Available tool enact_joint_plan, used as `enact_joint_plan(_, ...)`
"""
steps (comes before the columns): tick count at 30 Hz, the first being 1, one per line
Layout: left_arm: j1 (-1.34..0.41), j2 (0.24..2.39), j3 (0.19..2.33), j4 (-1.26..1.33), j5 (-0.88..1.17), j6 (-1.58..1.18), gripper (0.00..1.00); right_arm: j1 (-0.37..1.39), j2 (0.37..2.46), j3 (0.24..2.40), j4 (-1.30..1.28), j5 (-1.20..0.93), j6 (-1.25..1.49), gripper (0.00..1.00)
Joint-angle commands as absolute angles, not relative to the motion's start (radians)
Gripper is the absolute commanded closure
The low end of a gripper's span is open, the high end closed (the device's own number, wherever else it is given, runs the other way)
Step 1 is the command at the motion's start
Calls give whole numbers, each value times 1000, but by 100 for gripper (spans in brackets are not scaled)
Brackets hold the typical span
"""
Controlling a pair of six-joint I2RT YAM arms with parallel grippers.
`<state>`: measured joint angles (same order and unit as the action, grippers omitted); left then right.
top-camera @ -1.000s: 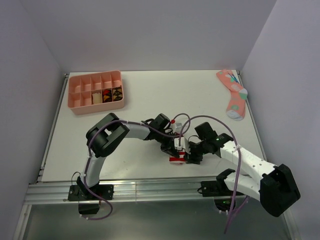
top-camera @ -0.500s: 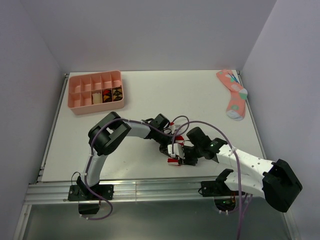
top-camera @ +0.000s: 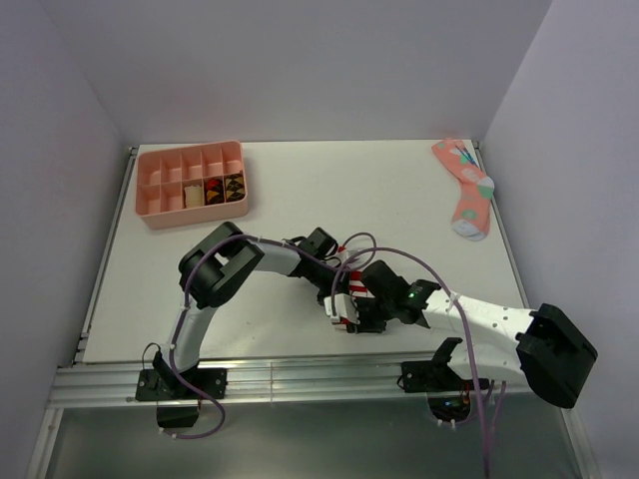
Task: Roll the socks
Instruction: Roll the sock at the center of the board.
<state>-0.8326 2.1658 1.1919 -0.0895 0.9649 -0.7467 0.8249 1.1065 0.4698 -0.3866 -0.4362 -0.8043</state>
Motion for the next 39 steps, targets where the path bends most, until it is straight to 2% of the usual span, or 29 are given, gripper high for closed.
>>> enact_joint_plan(1,-831,2240,1155,-166,801,-703,100,838,1147,462,-336,-410,-776,63)
enact_joint_plan(5,-831,2229,1138,-134,818,-725,99,838,1160,451,-305,-385,-761,74)
enact_joint_plan(12,-831,2177,1069,-11,810,-810,89,813,1195,488,-383,-432,-775,82)
enact_joint_plan(14,-831,2126,1034,99,776,-868,83,778,1215,517,-434,-483,-795,82)
enact_joint_plan(19,-831,2016,919,276,664,-972,78,689,1252,578,-515,-566,-851,83)
enact_joint_plan(31,-833,1806,695,596,379,-1149,70,594,1420,722,-742,-695,-971,85)
enact_joint_plan(39,-838,1660,513,753,189,-1161,66,548,1572,836,-914,-767,-1051,84)
